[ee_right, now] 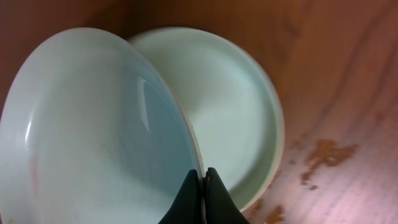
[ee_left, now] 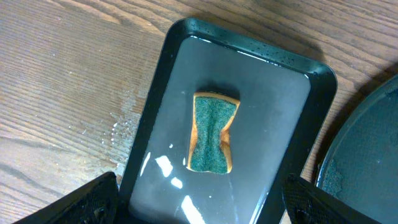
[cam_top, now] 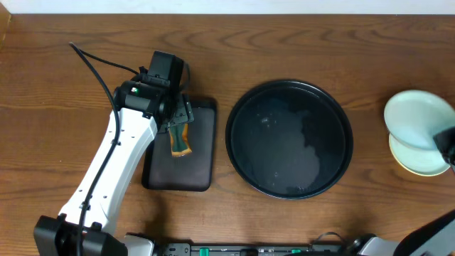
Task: Clean dirty plates on tray and stack at the side
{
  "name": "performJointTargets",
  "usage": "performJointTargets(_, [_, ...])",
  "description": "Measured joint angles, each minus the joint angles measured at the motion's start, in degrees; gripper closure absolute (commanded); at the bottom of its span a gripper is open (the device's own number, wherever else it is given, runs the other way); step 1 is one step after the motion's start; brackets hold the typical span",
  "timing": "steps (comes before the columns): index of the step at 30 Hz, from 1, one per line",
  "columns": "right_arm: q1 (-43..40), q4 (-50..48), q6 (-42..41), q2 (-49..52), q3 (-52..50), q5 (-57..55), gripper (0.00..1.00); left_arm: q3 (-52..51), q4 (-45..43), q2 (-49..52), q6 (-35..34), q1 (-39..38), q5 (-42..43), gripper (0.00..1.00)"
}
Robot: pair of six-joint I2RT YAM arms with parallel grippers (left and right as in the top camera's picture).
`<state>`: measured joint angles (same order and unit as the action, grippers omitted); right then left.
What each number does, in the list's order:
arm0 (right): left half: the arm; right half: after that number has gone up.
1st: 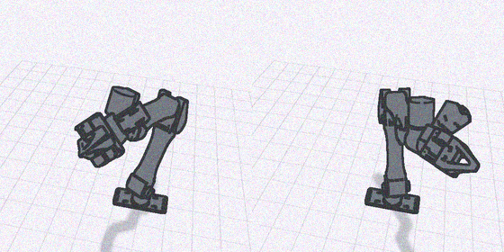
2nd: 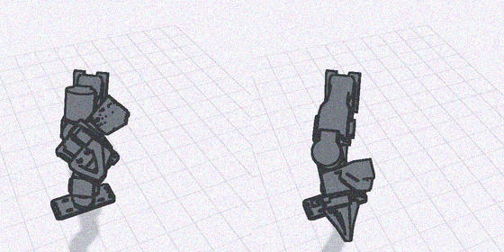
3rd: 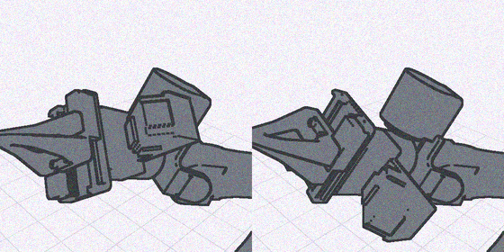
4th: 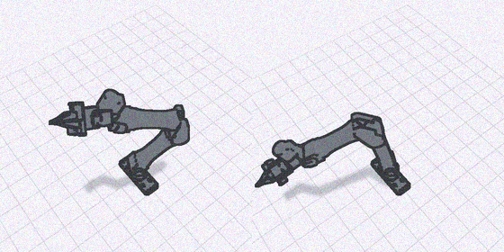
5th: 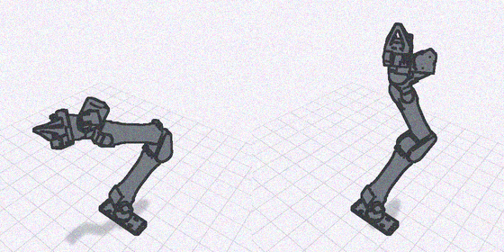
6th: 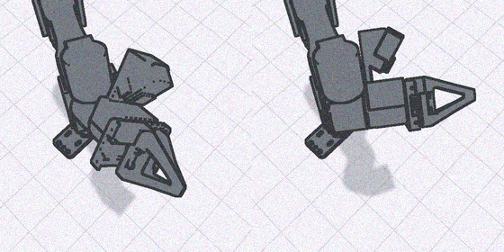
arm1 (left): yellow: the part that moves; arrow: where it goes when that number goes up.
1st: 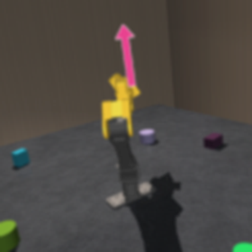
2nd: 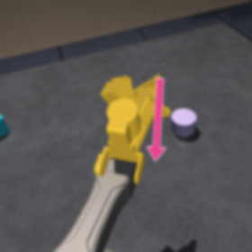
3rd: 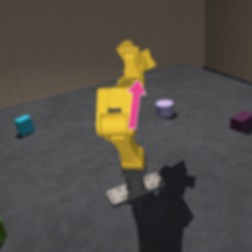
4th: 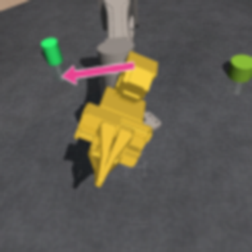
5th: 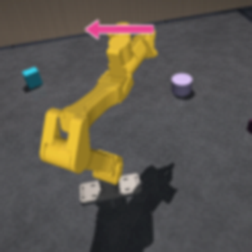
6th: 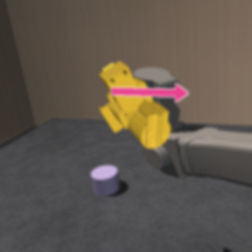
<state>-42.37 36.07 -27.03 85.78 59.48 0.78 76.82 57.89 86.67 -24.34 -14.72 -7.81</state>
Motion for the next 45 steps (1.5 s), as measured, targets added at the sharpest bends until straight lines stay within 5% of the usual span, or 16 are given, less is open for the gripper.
performJointTargets(2, [-1.95, 0.07, -0.11, 3.04, 0.00, -0.33, 0.91, 0.00, -0.02, 0.00, 0.00, 0.00, 0.00, 0.15])
performJointTargets(5, [-4.33, -0.37, 0.24, 5.70, -0.02, 0.00, 0.57, 0.00, 0.00, 0.00, 0.00, 0.00, 0.00, 0.15])
performJointTargets(14, [-4.04, -2.34, 2.89, -0.76, 0.00, 13.49, 0.50, 0.00, 0.00, 0.00, 0.00, 0.00, 0.00, 0.15])
performJointTargets(22, [14.01, 1.14, 6.29, -18.29, 0.57, 26.82, 0.46, 0.00, 0.00, 0.00, 0.00, 0.00, 0.00, 0.15])
performJointTargets(23, [16.50, 1.95, 7.17, -19.96, 0.57, 27.50, 0.35, 0.00, 0.00, 0.00, 0.00, 0.00, 0.00, 0.15])
performJointTargets(24, [19.93, 2.97, 7.82, -22.18, 0.57, 28.24, 0.01, 0.00, 0.00, 0.00, 0.00, 0.00, 0.00, 0.15])
performJointTargets(32, [33.16, 5.20, 9.64, -32.09, 0.57, 30.36, 0.01, 0.00, 0.00, 0.00, 0.00, 0.00, 0.00, 0.15])
performJointTargets(45, [35.41, 6.62, 17.88, -35.34, -0.07, 29.18, 0.01, 0.00, 0.00, 0.00, 0.00, 0.00, 0.00, 0.15])
